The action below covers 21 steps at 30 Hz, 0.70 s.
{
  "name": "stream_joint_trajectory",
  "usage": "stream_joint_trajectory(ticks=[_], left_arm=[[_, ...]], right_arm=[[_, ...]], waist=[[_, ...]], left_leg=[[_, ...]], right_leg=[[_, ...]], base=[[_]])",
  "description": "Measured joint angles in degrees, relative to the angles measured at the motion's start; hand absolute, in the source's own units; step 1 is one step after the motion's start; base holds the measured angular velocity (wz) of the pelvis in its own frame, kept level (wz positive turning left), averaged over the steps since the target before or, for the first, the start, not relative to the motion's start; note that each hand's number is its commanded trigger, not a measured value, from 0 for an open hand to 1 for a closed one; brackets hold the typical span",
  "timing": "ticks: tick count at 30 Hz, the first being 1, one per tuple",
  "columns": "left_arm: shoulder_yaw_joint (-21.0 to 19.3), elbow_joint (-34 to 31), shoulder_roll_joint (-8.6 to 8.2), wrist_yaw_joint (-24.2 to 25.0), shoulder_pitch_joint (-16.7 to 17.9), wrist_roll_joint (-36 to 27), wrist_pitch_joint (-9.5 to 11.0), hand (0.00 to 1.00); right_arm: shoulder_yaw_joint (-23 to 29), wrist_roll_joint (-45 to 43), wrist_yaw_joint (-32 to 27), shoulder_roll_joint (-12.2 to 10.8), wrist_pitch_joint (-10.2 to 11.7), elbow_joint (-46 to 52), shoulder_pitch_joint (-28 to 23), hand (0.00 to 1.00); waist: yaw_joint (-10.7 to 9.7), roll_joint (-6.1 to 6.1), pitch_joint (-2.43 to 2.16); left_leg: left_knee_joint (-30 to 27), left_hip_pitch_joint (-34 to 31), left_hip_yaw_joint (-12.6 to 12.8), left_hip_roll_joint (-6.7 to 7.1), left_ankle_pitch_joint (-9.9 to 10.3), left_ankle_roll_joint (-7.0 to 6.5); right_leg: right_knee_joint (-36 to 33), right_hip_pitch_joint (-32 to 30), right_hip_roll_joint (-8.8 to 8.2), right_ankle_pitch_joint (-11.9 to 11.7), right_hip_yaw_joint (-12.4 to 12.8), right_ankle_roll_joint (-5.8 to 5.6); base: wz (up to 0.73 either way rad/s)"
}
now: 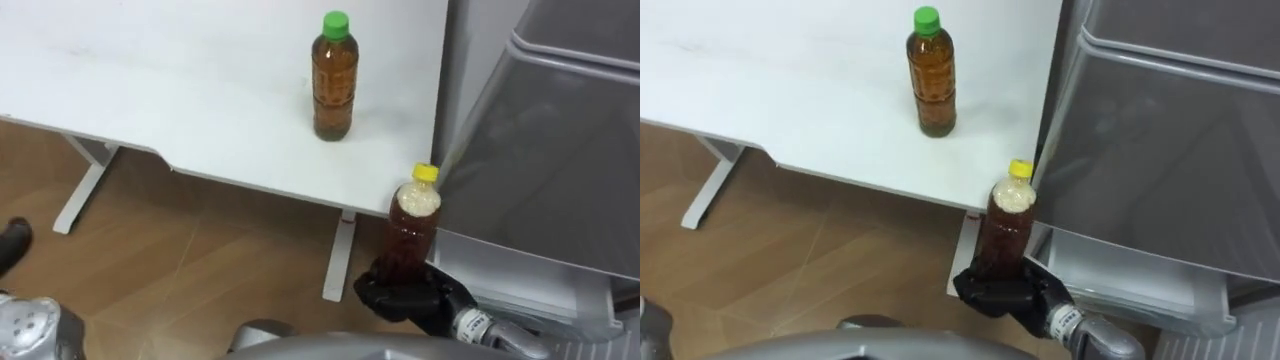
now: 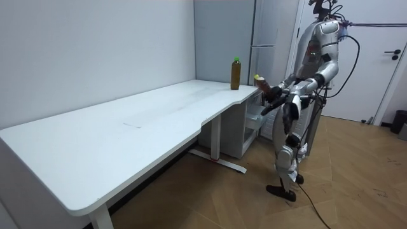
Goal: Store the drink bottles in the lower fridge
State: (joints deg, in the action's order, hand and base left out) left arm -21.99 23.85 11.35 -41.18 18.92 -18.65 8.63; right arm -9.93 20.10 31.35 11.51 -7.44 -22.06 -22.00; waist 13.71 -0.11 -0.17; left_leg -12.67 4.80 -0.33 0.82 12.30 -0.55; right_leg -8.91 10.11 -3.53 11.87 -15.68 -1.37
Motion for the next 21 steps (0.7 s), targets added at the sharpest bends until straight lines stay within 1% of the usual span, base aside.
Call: stream_joint_trajectory(ticks=[2,3,5,6,8,9,11,12,13,14,15,16,18,20,21], left_arm=[[1.6,4.0,-0.1,1.8,0.6,-2.7,-0.7,0.0],[2.5,4.9,-0.1,2.1,0.6,-3.6,-0.8,0.0],[5.8,9.3,-0.16,4.0,0.9,-6.8,-1.3,0.0],[6.4,10.7,-0.16,4.5,0.8,-7.3,-1.5,0.0],[7.7,16.1,-0.4,7.2,0.6,-9.6,-2.8,0.0],[7.8,17.0,-0.55,7.9,0.7,-10.0,-3.2,0.0],[7.8,19.9,-0.94,10.6,1.0,-10.6,-4.0,0.0],[7.8,21.0,-0.96,11.3,1.0,-10.7,-4.2,0.0],[7.8,23.6,-0.99,12.7,0.9,-10.6,-4.6,0.0],[7.8,26.1,-0.99,14.2,0.8,-10.5,-5.1,0.0],[7.7,27.0,-0.99,14.9,0.7,-10.5,-5.5,0.0],[7.7,28.2,-1.0,16.2,0.7,-10.4,-6.2,0.0],[7.7,29.2,-1.09,17.9,0.7,-9.8,-7.0,0.0],[7.7,29.3,-1.13,20.0,0.6,-6.8,-8.6,0.0],[7.7,29.3,-1.13,20.7,0.6,-5.7,-8.9,0.0]], right_arm=[[-0.1,0.5,0.0,0.4,-0.2,-0.6,-0.3,1.0],[-0.1,0.7,0.2,0.8,-0.2,-0.7,-0.5,1.0],[-0.1,2.0,0.6,1.7,-0.2,-3.5,-0.7,1.0],[-0.1,2.3,0.6,1.7,-0.2,-4.8,-0.6,1.0],[0.6,4.1,0.1,1.8,-0.2,-10.2,-0.6,1.0],[1.1,4.8,-0.2,1.8,-0.1,-11.1,-0.3,1.0],[3.2,5.1,-0.4,1.8,-0.1,-14.8,0.2,1.0],[3.6,5.2,-0.4,1.8,0.0,-16.2,0.4,1.0],[4.6,5.4,-0.5,1.8,0.0,-19.6,1.2,1.0],[5.9,6.7,-0.5,1.5,0.0,-22.5,2.0,1.0],[6.5,7.4,-0.6,1.3,0.1,-23.4,2.2,1.0],[7.0,9.2,-0.5,1.1,0.2,-25.4,2.9,1.0],[7.8,11.8,-0.4,1.1,0.5,-27.6,3.2,1.0],[8.8,15.6,0.1,1.1,0.5,-30.9,3.7,1.0],[9.1,16.4,0.2,1.1,0.5,-31.7,3.9,1.0]], waist=[[-1.2,-0.22,0.08],[-1.3,-0.21,0.09],[-1.8,-0.28,0.14],[-2.1,-0.34,0.16],[-3.1,-0.38,0.16],[-3.2,-0.38,0.17],[-3.9,-0.56,0.27],[-3.9,-0.54,0.26],[-4.1,-0.76,0.4],[-4.7,-0.67,0.36],[-5.1,-0.69,0.37],[-5.9,-0.85,0.47],[-6.6,-0.86,0.46],[-7.1,-0.78,0.38],[-7.2,-0.73,0.35]], left_leg=[[0.1,0.0,0.0,-0.03,0.0,0.02],[0.1,-0.1,0.0,-0.01,0.0,0.02],[0.7,0.0,0.1,0.0,0.0,0.01],[0.9,-0.1,0.1,-0.01,0.0,0.02],[1.0,-0.1,0.1,-0.02,0.0,0.03],[1.1,0.0,0.4,-0.08,0.0,0.03],[1.4,0.5,0.9,-0.13,0.0,0.03],[1.5,0.8,1.2,-0.18,0.0,0.04],[1.8,1.0,1.6,-0.26,0.0,0.03],[1.9,1.0,1.8,-0.22,0.0,0.03],[1.8,0.9,1.8,-0.2,0.0,0.02],[1.8,0.8,1.8,-0.19,0.0,0.01],[1.8,0.7,1.8,-0.18,0.0,0.02],[1.9,0.8,1.8,-0.18,0.0,0.03],[1.9,0.8,1.9,-0.19,0.0,0.03]], right_leg=[[0.2,0.0,0.05,0.0,-0.1,0.01],[0.2,-0.1,0.03,0.0,-0.1,0.01],[0.2,-0.1,0.0,0.0,0.1,0.0],[0.2,-0.1,0.0,0.0,0.1,0.0],[0.3,0.0,0.03,0.0,0.1,0.0],[0.3,-0.2,0.07,0.0,0.4,0.0],[0.3,-0.1,0.12,0.0,1.2,0.0],[0.3,0.0,0.15,0.0,1.4,0.0],[0.2,0.0,0.17,0.0,1.7,0.0],[0.2,0.0,0.14,0.0,1.7,0.0],[0.2,0.0,0.13,0.0,1.7,-0.01],[0.3,-0.1,0.12,0.0,1.6,-0.01],[0.3,-0.2,0.12,0.0,1.5,-0.02],[0.3,-0.2,0.14,0.0,1.6,-0.03],[0.4,-0.2,0.14,0.0,1.7,-0.04]], base=[[0.0],[0.0],[0.0],[0.0],[-0.03],[-0.06],[-0.1],[-0.2],[-0.17],[-0.1],[0.0],[0.03],[0.0],[0.0],[-0.04]])
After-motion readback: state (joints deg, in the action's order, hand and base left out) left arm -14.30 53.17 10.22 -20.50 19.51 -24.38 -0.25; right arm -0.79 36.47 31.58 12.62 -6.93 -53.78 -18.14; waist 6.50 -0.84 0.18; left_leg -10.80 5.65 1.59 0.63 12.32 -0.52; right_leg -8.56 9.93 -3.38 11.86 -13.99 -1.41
